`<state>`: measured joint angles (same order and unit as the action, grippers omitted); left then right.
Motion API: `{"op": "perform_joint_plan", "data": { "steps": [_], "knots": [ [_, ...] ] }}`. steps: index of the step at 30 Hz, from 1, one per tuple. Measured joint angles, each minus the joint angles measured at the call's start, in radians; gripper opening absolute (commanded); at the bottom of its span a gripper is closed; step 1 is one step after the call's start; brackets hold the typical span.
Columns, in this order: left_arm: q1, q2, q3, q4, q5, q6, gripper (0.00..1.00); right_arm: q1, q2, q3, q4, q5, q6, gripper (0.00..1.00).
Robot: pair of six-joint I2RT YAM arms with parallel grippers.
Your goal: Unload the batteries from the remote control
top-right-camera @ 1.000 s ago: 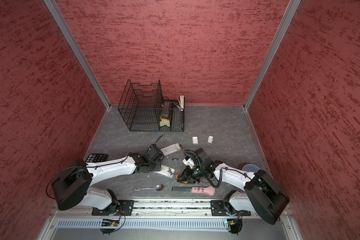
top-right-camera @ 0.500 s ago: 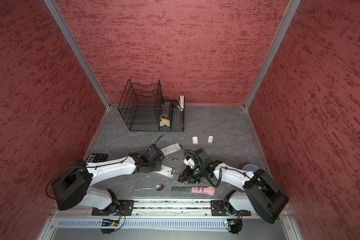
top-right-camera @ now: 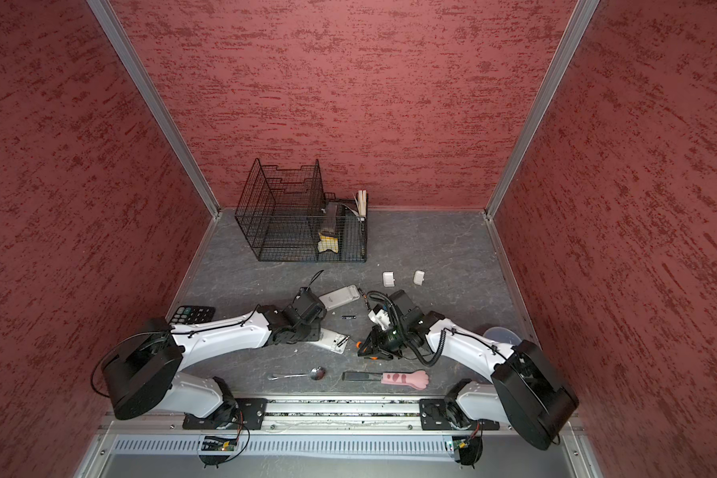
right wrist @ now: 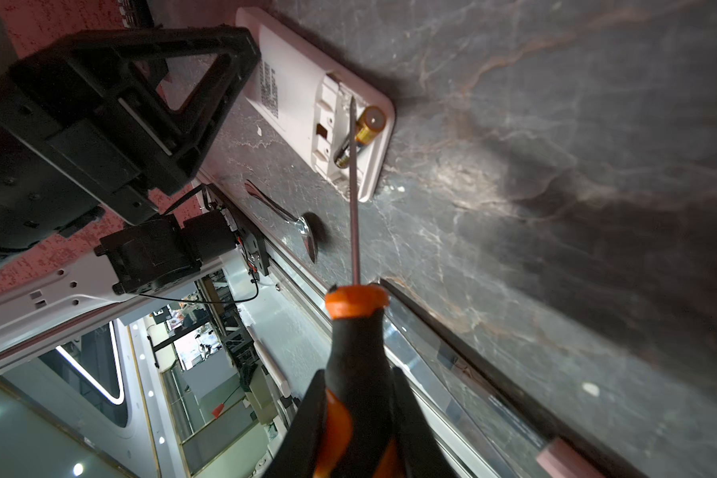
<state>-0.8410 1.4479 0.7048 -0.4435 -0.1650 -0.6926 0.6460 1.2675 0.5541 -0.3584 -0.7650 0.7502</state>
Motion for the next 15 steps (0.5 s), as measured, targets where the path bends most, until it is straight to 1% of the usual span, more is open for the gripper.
{"op": "perform_joint_plan", "data": {
  "steps": [5,8,12,15],
  "knots": [
    [0.000,-0.001,0.000,0.001,0.000,0.000,0.43,-0.003,-0.032,0.006,-0.039,0.016,-0.011,0.00],
    [0.000,-0.001,-0.001,0.002,0.000,0.000,0.43,-0.005,-0.069,0.037,-0.063,0.030,-0.018,0.00],
    [0.000,-0.001,-0.001,0.003,0.000,0.000,0.43,-0.006,-0.099,0.084,-0.066,0.034,-0.026,0.00],
    [0.000,-0.001,-0.001,0.003,0.000,0.000,0.42,-0.006,-0.102,0.086,-0.067,0.033,-0.026,0.00]
  ]
}}
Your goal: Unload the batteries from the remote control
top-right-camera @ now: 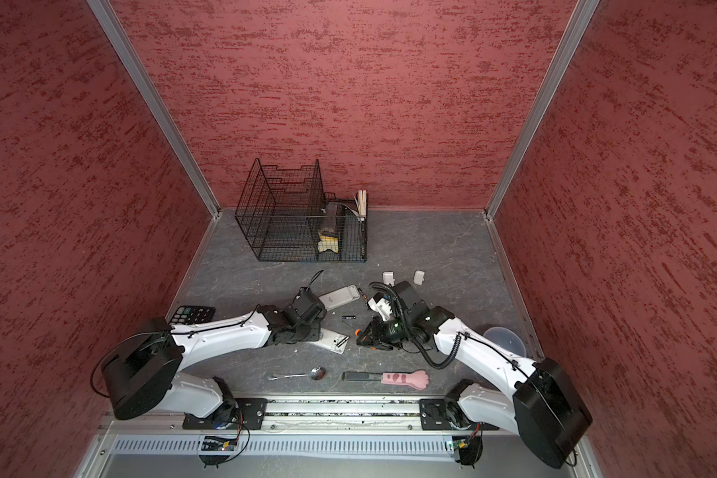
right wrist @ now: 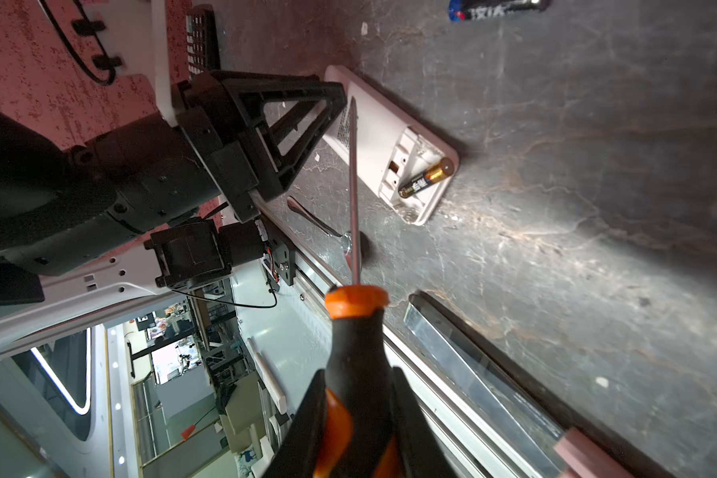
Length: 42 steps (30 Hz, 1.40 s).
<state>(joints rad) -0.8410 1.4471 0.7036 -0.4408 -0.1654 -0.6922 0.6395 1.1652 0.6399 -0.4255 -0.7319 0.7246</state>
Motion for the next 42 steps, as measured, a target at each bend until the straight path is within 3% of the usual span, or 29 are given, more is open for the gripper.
{"op": "perform_joint_plan", "data": {
  "steps": [23,42],
  "knots": [
    [0.000,-0.001,-0.002,0.002,0.000,0.000,0.43,0.130,0.064,-0.087,0.054,-0.035,0.023,0.00],
    [0.000,-0.002,-0.002,0.003,0.000,0.000,0.42,0.138,0.114,-0.133,0.171,-0.042,0.065,0.00]
  ]
}}
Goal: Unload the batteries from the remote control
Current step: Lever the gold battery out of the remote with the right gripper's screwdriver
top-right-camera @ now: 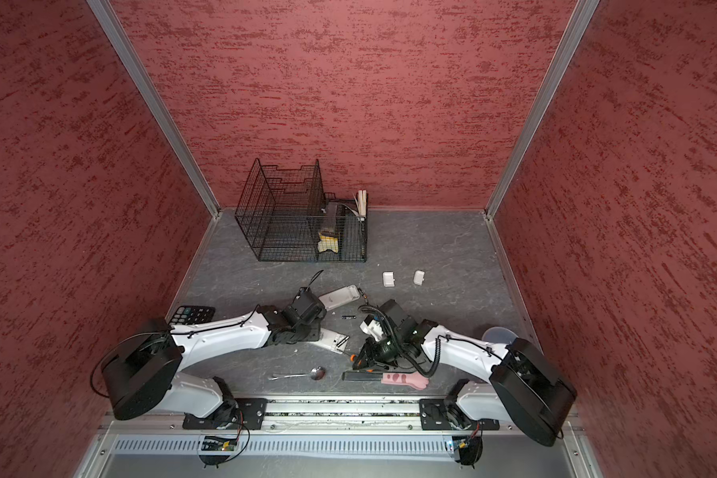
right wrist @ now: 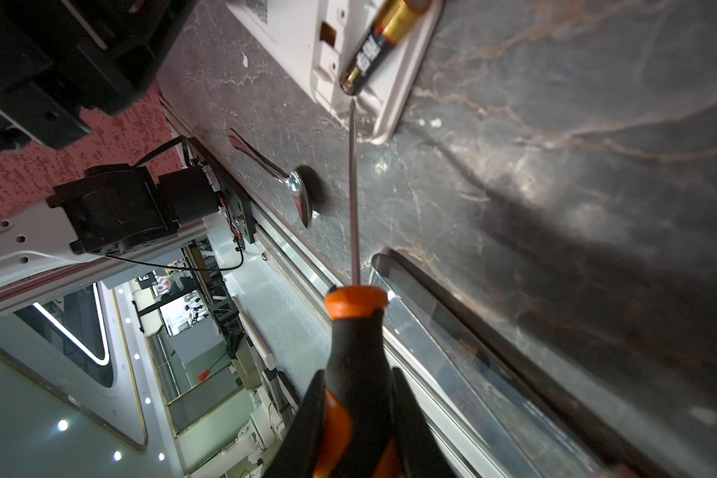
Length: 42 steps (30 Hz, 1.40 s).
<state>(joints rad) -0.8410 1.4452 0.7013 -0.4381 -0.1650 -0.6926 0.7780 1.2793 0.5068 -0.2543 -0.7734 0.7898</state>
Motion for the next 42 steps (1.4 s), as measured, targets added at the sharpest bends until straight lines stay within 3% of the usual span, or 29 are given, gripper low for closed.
{"op": "perform_joint_plan", "data": {
  "steps": [42],
  "knots": [
    [0.000,0.000,0.000,0.000,0.000,-0.002,0.43,-0.084,-0.042,-0.032,0.029,0.046,0.010,0.00]
  ]
}}
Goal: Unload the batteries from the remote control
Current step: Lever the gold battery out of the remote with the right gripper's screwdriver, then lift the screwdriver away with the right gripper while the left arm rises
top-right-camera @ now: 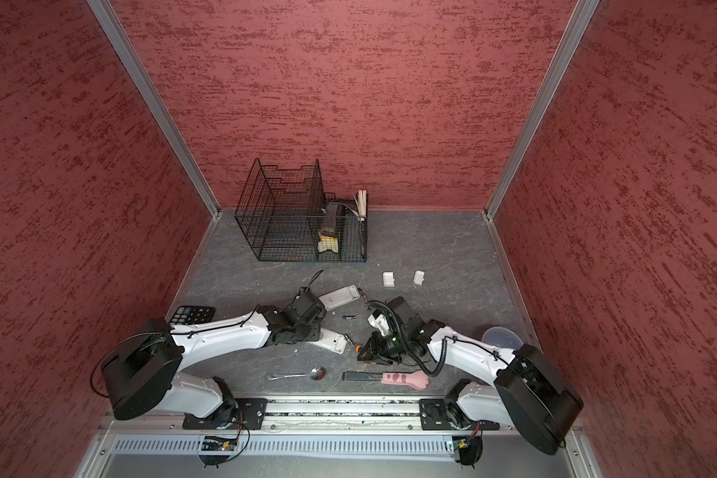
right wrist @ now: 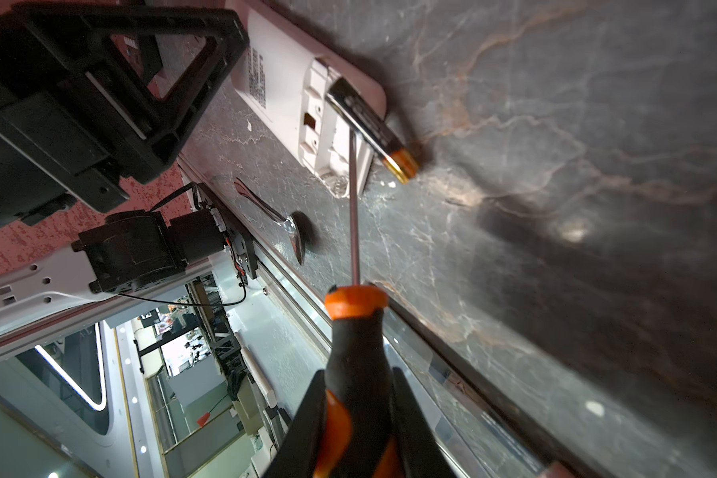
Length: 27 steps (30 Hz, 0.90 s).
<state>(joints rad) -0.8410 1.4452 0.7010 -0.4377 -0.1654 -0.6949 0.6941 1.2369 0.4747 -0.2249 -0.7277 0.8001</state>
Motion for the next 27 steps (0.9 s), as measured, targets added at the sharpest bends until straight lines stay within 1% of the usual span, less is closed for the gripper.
{"op": "perform_joint_plan", "data": {
  "steps": [9,16,18,21,27],
  "knots": [
    [0.000,-0.001,-0.001,0.001,0.000,-0.005,0.43,-0.012,-0.024,0.000,-0.017,0.000,-0.002,0.00],
    [0.010,-0.023,-0.001,-0.027,0.018,-0.012,0.51,-0.048,-0.091,0.042,-0.088,0.053,-0.027,0.00],
    [0.028,-0.053,-0.001,-0.050,0.030,-0.015,0.53,-0.072,-0.115,0.061,-0.098,0.086,-0.035,0.00],
    [0.075,-0.125,0.006,-0.075,0.035,-0.014,0.56,-0.117,-0.140,0.097,-0.114,0.167,-0.054,0.00],
    [0.154,-0.216,0.077,-0.092,0.040,0.010,0.59,-0.206,-0.122,0.160,-0.114,0.389,-0.099,0.00]
  ]
}}
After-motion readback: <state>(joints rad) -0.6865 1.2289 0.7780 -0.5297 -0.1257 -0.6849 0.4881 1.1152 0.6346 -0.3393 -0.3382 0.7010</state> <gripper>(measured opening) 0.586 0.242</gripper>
